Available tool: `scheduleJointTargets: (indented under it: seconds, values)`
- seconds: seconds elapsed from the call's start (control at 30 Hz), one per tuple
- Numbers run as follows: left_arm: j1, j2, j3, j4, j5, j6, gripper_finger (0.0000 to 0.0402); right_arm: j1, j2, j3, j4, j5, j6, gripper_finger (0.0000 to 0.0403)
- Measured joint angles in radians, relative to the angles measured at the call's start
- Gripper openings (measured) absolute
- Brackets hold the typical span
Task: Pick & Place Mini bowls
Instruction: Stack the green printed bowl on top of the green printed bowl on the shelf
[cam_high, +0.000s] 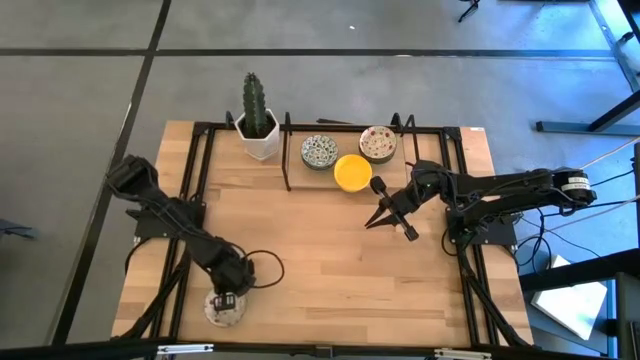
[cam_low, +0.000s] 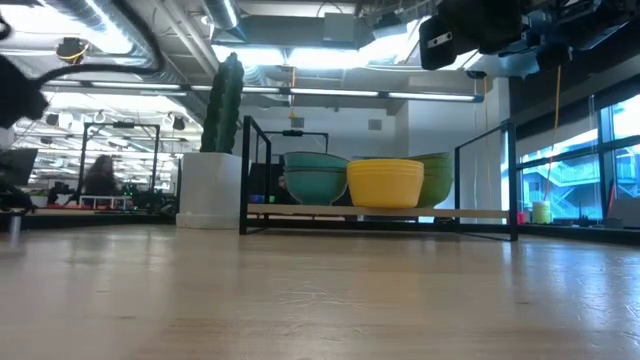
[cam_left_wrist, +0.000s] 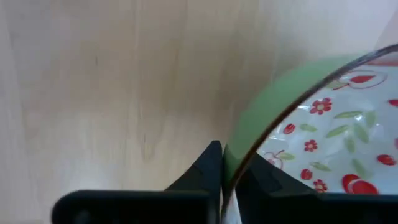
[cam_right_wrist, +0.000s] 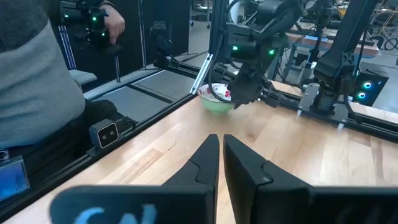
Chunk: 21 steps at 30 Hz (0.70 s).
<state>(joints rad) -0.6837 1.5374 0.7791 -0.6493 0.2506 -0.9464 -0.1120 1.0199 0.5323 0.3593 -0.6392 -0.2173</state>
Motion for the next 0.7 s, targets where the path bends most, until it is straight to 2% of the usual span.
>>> scheduleJointTargets:
  seconds: [0.17,0.27,0.47,0.6,0.7]
  values:
    - [0.076,-0.012,0.0,0.015,-0.043,0.066,0.0017,0.0,0.0,0.0,0.0,0.0,0.001,0.0026]
    - [0.146,-0.011,-0.001,0.049,-0.052,0.179,0.0013,0.0,0.0,0.0,0.01,0.0,0.0,0.0026]
    - [0.358,-0.008,0.022,0.123,-0.114,0.409,0.0012,0.0,0.0,0.0,0.017,0.0,0.002,0.0026]
    - [0.5,0.01,0.073,0.116,-0.146,0.497,0.0012,0.0,0.0,0.0,0.017,0.0,0.004,0.0026]
    - [0.575,0.045,0.115,0.116,-0.133,0.555,0.0012,0.0,0.0,0.0,0.017,0.001,0.007,0.0026]
